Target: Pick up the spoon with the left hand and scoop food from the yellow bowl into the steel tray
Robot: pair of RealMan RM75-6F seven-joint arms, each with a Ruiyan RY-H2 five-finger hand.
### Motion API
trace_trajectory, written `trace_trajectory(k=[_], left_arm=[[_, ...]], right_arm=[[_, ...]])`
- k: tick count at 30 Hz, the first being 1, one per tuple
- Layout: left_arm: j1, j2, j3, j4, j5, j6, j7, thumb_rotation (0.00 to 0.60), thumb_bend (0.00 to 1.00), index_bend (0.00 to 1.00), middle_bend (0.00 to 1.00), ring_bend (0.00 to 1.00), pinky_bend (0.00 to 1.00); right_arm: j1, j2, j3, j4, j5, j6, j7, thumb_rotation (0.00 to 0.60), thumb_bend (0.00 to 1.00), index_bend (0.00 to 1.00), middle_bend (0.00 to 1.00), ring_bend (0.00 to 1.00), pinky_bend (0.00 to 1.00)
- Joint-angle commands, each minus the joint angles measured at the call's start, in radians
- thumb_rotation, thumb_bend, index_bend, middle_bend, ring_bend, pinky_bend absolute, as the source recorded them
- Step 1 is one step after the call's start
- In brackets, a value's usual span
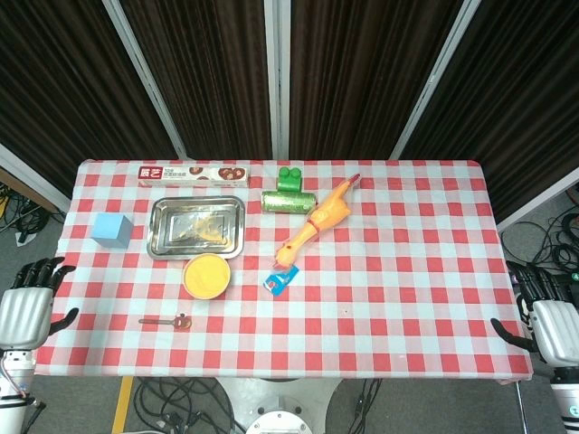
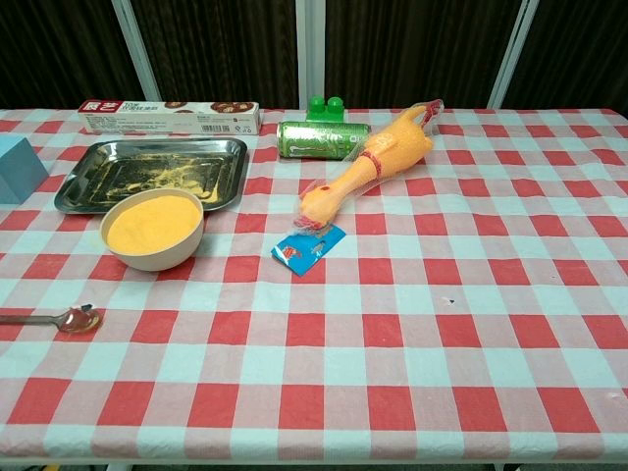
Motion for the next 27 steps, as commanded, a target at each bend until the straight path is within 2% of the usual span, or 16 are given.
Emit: trace_trajectory(k=[1, 17, 22, 25, 27], left_arm=[[0.0, -0.002, -0.002, 0.003, -0.005, -0.002, -0.001, 0.6, 0.2, 0.32, 0.27, 0.17, 0.18], [0.008, 0.009, 0.003, -0.004, 0.003, 0.001, -0.032, 0.6, 0.2, 0.32, 0.27, 0.17, 0.18], [0.001, 0.019, 0.01, -0.011, 0.001, -0.026, -0.044, 0.6, 0.2, 0.32, 0.27, 0.18, 0.18], [-0.012, 0.018, 0.011, -0.006, -0.007, -0.057, -0.046, 0.6, 0.19, 0.39, 0.36, 0.25, 0.22], [-0.025, 0.01, 0.013, 0.004, -0.012, -0.085, -0.049, 0.6, 0.19, 0.43, 0.44, 0.34, 0.32]], right_arm=[[0.001, 0.0, 0.001, -0.002, 0.002, -0.001, -0.003, 0.6, 0.17, 0.0, 0.1, 0.0, 0.04], [-0.016, 0.009, -0.001, -0.004, -0.016, 0.034, 0.004, 0.6, 0.18, 0.0, 0.1, 0.0, 0.04], [-0.018, 0.012, 0.002, -0.001, -0.024, 0.046, 0.01, 0.6, 0.17, 0.0, 0.1, 0.0, 0.04], [-0.014, 0.016, 0.004, 0.0, -0.023, 0.042, 0.009, 0.6, 0.17, 0.0, 0.1, 0.0, 0.04], [-0.011, 0.017, 0.005, 0.0, -0.024, 0.037, 0.008, 0.6, 0.17, 0.0, 0.1, 0.0, 0.04]])
